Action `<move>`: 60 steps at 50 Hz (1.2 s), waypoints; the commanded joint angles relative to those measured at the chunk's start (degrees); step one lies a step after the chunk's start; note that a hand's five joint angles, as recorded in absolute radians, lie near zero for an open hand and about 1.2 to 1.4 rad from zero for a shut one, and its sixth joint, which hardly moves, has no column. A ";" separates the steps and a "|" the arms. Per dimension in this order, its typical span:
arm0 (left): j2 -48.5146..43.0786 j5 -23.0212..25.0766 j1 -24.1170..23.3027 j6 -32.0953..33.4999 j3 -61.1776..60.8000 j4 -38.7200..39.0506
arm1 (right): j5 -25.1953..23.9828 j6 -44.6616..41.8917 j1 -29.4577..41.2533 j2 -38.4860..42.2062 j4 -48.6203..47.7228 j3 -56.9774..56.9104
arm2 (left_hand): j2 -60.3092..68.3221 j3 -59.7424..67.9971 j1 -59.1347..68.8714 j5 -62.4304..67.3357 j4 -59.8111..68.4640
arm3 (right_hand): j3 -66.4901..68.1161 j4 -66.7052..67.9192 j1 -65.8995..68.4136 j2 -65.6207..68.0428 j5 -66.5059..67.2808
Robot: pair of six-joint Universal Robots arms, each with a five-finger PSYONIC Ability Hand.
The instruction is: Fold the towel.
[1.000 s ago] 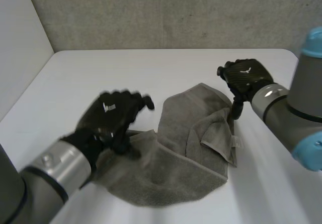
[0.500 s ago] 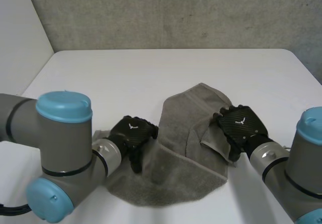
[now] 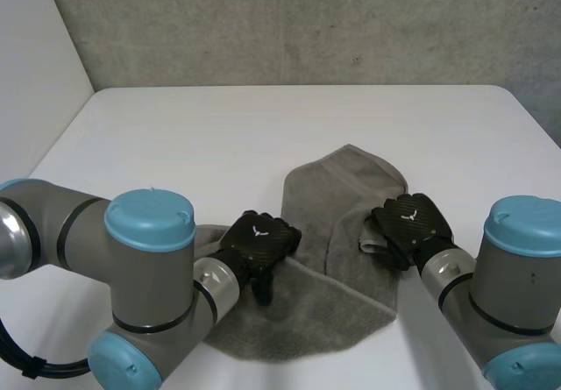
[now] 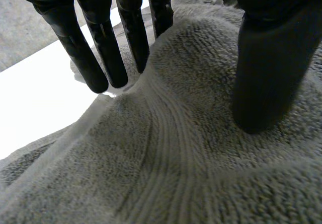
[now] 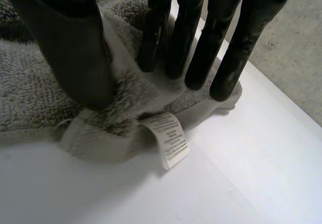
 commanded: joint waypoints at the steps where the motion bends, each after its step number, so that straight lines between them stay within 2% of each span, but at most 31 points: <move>1: 3.08 -0.86 -1.21 -0.27 -0.56 -0.63 | -0.33 -0.09 -0.96 -4.48 0.58 -1.88 | 33.79 33.57 33.50 23.67 33.25 | 26.80 26.68 26.55 26.28 27.93; 4: 5.38 -1.03 -1.30 -0.44 -0.74 -0.63 | -0.25 -0.26 -0.97 -7.67 0.84 -2.68 | 33.82 33.60 33.53 23.70 33.28 | 26.80 26.68 26.55 26.28 27.93; 7: 13.78 -1.47 -0.51 -0.88 -0.65 -0.80 | -1.21 -0.35 -1.23 -17.04 4.25 -6.53 | 33.82 33.60 33.53 23.70 33.28 | 26.80 26.68 26.55 26.28 27.93; 11: 20.14 -3.32 0.81 -1.41 -0.21 -0.80 | -2.62 -0.44 -3.43 -20.59 10.34 -11.38 | 33.82 33.60 33.53 23.70 33.28 | 26.80 26.68 26.55 26.28 27.93; 13: 27.31 -5.25 3.78 -1.94 0.23 -0.80 | -5.42 -0.53 -6.75 -22.69 19.69 -17.59 | 33.82 33.60 33.53 23.70 33.28 | 26.80 26.68 26.55 26.28 27.93; 14: 27.35 -5.25 3.80 -1.94 0.23 -0.80 | -5.43 -0.53 -6.77 -22.70 19.74 -17.62 | 33.82 33.60 33.53 23.70 33.28 | 26.80 26.68 26.55 26.28 27.93; 15: 30.39 -5.51 5.80 -1.94 0.23 -0.72 | -7.35 -0.70 -8.16 -23.30 24.27 -20.75 | 33.82 33.60 33.53 23.70 33.28 | 26.80 26.68 26.55 26.28 27.93; 16: 30.42 -5.52 5.82 -1.94 0.23 -0.72 | -9.19 -0.96 -9.48 -23.57 28.31 -23.83 | 33.82 33.60 33.53 23.70 33.28 | 26.80 26.68 26.55 26.28 27.93; 18: 34.54 -5.43 9.67 -2.02 0.05 -0.80 | -10.78 -1.40 -10.54 -23.57 31.57 -26.38 | 33.82 33.60 33.53 23.70 33.28 | 26.80 26.68 26.55 26.28 27.93; 19: 34.56 -5.43 9.69 -2.03 0.05 -0.80 | -10.79 -1.40 -10.55 -23.57 31.61 -26.41 | 33.82 33.60 33.53 23.70 33.28 | 26.80 26.68 26.55 26.28 27.93; 21: 36.66 -5.25 12.92 -1.94 -0.73 -1.68 | -12.90 -4.29 -13.35 -24.01 36.59 -30.17 | 33.82 33.60 33.53 23.70 33.28 | 26.80 26.68 26.55 26.28 27.93; 28: 36.32 -4.90 17.32 -1.41 -4.77 -7.30 | -13.61 -14.06 -15.38 -22.26 41.98 -30.98 | 33.82 33.60 33.53 23.70 33.28 | 26.80 26.68 26.55 26.28 27.93; 30: 35.52 -4.90 18.21 -1.32 -6.10 -8.19 | -12.99 -19.22 -13.72 -18.32 43.90 -30.37 | 33.82 33.60 33.53 23.70 33.28 | 26.80 26.68 26.55 26.28 27.93; 36: 24.54 -4.99 19.09 0.35 -6.10 -8.80 | -12.02 -22.85 -10.20 -11.18 43.65 -31.33 | 33.82 33.60 33.53 23.70 33.28 | 26.80 26.68 26.55 26.28 27.93; 39: 19.44 -5.08 20.23 2.46 -0.48 -8.45 | -9.12 -22.41 -8.26 -6.52 39.96 -35.28 | 33.82 33.60 33.53 23.70 33.28 | 26.80 26.68 26.55 26.28 27.93; 41: 16.54 -5.08 20.67 3.07 4.01 -8.45 | -6.24 -22.67 -6.16 -0.93 31.22 -41.15 | 33.82 33.60 33.53 23.70 33.28 | 26.80 26.68 26.55 26.28 27.93; 42: 13.75 -5.16 20.59 3.07 9.49 -8.45 | -6.22 -22.67 -6.15 -0.90 31.17 -41.17 | 33.82 33.60 33.53 23.70 33.28 | 26.80 26.68 26.55 26.28 27.93; 43: 11.38 -5.25 20.24 2.81 15.63 -8.45 | -5.44 -22.85 -5.72 0.93 24.90 -43.96 | 33.82 33.60 33.53 23.70 33.28 | 26.80 26.68 26.55 26.28 27.93; 44: 11.35 -5.25 20.23 2.81 15.70 -8.45 | -5.43 -22.85 -5.71 0.95 24.84 -43.99 | 33.82 33.60 33.53 23.70 33.28 | 26.80 26.68 26.55 26.28 27.93; 46: 8.46 -5.69 19.80 1.85 28.29 -7.49 | -5.17 -22.24 -5.54 1.65 7.88 -46.96 | 33.82 33.60 33.53 23.70 33.28 | 26.80 26.68 26.55 26.28 27.93; 47: 8.45 -5.69 19.79 1.84 28.35 -7.48 | -5.17 -22.23 -5.54 1.65 7.79 -46.97 | 33.82 33.60 33.53 23.70 33.28 | 26.80 26.68 26.55 26.28 27.93; 48: 7.93 -5.95 19.79 0.45 33.92 -5.66 | -5.26 -22.23 -5.10 1.65 -2.04 -46.71 | 33.82 33.60 33.53 23.70 33.28 | 26.80 26.68 26.55 26.28 27.93; 49: 7.92 -5.96 19.79 0.44 33.98 -5.64 | -5.34 -22.23 -5.10 1.30 -11.72 -45.84 | 33.82 33.60 33.53 23.70 33.28 | 26.80 26.68 26.55 26.28 27.93; 50: 7.92 -6.22 19.88 -1.57 38.24 -2.68 | -5.34 -22.23 -5.10 1.30 -11.81 -45.83 | 33.82 33.60 33.53 23.70 33.28 | 26.80 26.68 26.55 26.28 27.93; 52: 8.71 -7.88 20.32 -6.75 41.79 4.26 | -5.17 -20.75 -4.57 -1.49 -23.72 -43.12 | 33.82 33.60 33.53 23.70 33.28 | 26.80 26.68 26.55 26.28 27.93; 55: 9.24 -8.77 20.32 -8.97 41.89 7.11 | -5.60 -17.16 -4.74 -5.54 -22.29 -40.75 | 33.82 33.60 33.53 23.70 33.28 | 26.80 26.68 26.55 26.28 27.93; 58: 11.44 -9.03 19.97 -11.25 40.04 9.04 | -6.40 -14.94 -4.92 -6.35 -19.55 -39.50 | 33.82 33.60 33.53 23.70 33.28 | 26.80 26.68 26.55 26.28 27.93; 60: 13.45 -8.51 20.23 -11.26 32.61 7.90 | -8.85 -10.39 -5.18 -6.52 -12.38 -37.23 | 33.82 33.60 33.53 23.70 33.28 | 26.80 26.68 26.55 26.28 27.93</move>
